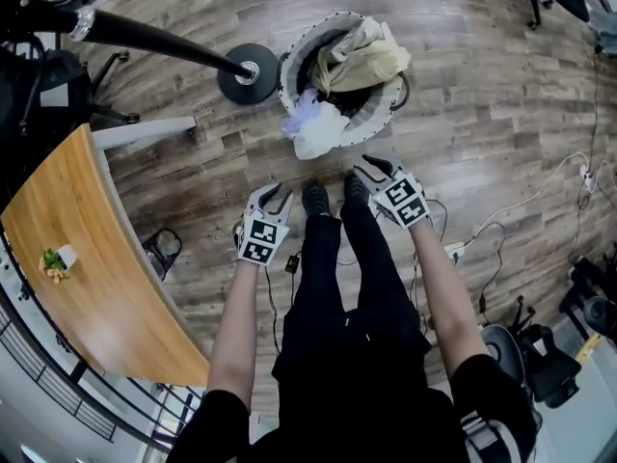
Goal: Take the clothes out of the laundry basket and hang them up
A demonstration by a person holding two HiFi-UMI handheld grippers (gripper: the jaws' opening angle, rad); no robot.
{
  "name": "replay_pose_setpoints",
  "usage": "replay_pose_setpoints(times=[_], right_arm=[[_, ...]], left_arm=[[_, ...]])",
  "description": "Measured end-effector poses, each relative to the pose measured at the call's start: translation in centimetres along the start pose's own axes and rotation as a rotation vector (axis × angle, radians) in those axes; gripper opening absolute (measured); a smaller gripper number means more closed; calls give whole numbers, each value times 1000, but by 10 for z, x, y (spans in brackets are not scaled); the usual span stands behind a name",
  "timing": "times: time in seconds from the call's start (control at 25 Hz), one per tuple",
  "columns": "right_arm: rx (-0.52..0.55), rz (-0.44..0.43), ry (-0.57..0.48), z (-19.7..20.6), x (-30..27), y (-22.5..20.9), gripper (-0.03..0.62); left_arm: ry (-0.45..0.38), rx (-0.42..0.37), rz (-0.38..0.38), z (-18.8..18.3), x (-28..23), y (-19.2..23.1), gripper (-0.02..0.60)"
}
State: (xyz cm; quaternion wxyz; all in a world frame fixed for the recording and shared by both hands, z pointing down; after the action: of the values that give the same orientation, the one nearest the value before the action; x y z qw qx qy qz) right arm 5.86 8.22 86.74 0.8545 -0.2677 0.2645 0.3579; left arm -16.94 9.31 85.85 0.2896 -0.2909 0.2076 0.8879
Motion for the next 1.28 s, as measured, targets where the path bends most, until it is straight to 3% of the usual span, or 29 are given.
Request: replay_pose_setpoints(times=[0.32,1.0,1.28], right_arm=[[89,7,39,28,-37,-7,148],[105,22,21,71,-96,-43,158],[194,-48,14,69,-131,-47,167]], left_arm=[[18,8,29,36,-38,6,117],[49,22,15,103,-101,38,117],[66,51,32,137,-144,46,117]])
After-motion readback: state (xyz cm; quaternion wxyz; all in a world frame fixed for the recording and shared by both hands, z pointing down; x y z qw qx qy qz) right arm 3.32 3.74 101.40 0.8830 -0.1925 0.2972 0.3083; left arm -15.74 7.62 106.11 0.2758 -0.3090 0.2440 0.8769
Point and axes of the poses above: the fingertips, and each gripper's own axes: x backward along the fingers, y to its left, z out of its underside, the point moved 5 cm from there along x, backward along the fingers, and after that the axes turned 9 degrees about -y, right-handed, at the moved point
